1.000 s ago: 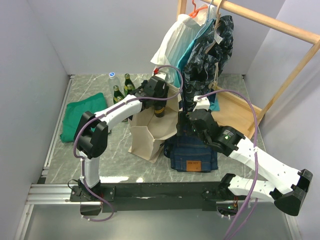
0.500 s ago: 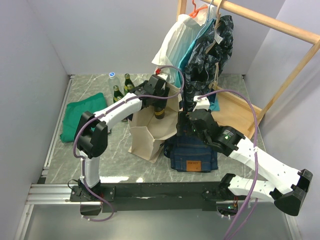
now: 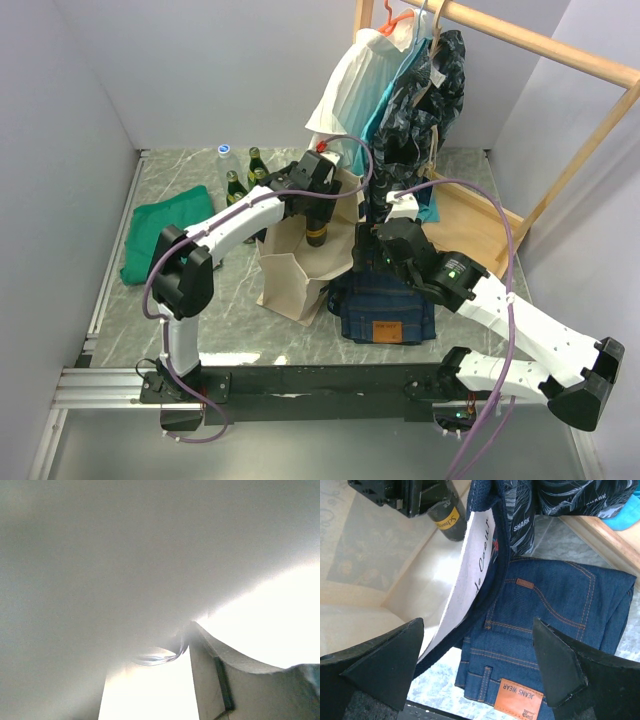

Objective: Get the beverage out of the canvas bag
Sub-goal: Take out the drink from the canvas bag, then place the drink at the center of the board.

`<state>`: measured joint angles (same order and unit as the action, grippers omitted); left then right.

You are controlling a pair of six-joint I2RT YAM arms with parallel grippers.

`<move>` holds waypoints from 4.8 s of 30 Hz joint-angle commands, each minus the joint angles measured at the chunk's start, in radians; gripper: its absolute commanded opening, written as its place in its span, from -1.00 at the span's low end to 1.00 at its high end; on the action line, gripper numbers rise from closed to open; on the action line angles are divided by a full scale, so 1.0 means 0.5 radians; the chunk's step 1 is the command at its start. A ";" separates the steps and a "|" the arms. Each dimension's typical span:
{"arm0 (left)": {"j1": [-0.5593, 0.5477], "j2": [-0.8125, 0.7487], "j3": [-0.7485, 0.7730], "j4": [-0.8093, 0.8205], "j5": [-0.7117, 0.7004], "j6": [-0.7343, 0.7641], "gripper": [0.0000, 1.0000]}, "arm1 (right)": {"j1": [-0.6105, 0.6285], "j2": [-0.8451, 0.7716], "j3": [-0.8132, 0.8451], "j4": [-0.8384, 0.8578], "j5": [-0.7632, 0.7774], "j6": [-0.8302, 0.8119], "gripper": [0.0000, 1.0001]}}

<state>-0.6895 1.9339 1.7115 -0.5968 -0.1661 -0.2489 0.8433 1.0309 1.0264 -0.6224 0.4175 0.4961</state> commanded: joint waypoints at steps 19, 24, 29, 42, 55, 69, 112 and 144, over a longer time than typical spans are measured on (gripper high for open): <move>-0.051 -0.487 0.059 0.163 -0.002 0.022 -0.98 | -0.021 -0.049 -0.016 0.033 0.006 0.014 0.88; -0.054 -0.533 0.087 0.135 0.074 0.035 -0.98 | -0.018 -0.058 -0.016 0.027 -0.004 0.026 0.88; -0.057 -0.591 0.102 0.092 0.133 0.044 -0.98 | -0.018 -0.071 -0.016 0.018 -0.013 0.036 0.88; -0.063 -0.707 0.320 -0.141 0.219 0.074 -0.98 | -0.014 -0.086 -0.016 0.021 -0.050 0.048 0.87; -0.063 -0.950 0.347 -0.214 0.072 0.038 -0.98 | -0.021 -0.086 -0.006 0.018 -0.080 0.069 0.87; -0.063 -1.468 0.093 0.083 -0.281 -0.076 -0.98 | -0.018 -0.086 -0.016 0.008 -0.083 0.082 0.86; 0.523 -1.812 -0.699 0.175 -0.524 -0.094 -0.98 | -0.014 -0.003 0.037 -0.001 -0.151 0.066 0.85; 0.538 -1.904 -1.487 0.825 -0.137 -0.171 -0.98 | -0.014 0.061 0.073 0.027 -0.188 0.045 0.85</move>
<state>-0.4225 1.0374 0.9787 -0.3729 -0.2943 -0.3393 0.8417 1.0504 1.0153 -0.6220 0.3237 0.5301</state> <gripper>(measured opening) 0.625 0.926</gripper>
